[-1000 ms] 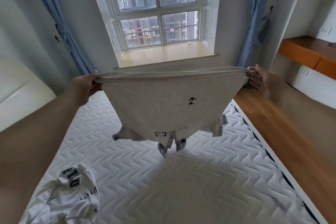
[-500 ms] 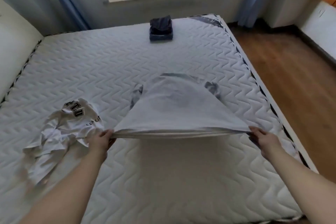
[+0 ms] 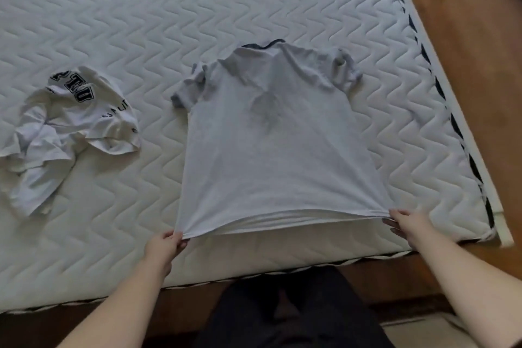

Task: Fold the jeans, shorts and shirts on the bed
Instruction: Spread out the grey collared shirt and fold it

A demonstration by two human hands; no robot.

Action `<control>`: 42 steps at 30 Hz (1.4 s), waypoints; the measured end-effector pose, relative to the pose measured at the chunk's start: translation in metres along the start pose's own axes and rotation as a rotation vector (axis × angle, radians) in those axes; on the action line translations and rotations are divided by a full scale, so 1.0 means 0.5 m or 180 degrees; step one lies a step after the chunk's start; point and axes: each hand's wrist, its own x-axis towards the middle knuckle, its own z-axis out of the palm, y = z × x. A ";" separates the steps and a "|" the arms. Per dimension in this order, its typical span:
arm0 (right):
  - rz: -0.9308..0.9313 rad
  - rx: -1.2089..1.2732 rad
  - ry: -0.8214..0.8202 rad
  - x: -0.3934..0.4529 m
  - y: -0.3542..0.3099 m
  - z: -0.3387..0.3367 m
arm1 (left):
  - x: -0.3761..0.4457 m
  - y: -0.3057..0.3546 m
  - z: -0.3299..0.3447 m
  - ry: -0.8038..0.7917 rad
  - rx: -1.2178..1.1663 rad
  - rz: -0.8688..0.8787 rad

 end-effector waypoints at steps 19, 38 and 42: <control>-0.0304 -0.2456 0.0767 0.100 0.173 -0.050 | 0.042 -0.210 0.003 0.0285 0.1841 -0.0033; 0.0220 -0.2820 0.0906 0.111 0.150 -0.016 | 0.040 -0.220 0.047 0.0405 0.2256 -0.0188; -0.0019 -0.2483 0.0714 0.074 0.106 0.007 | 0.013 -0.167 0.057 0.0341 0.1942 -0.0117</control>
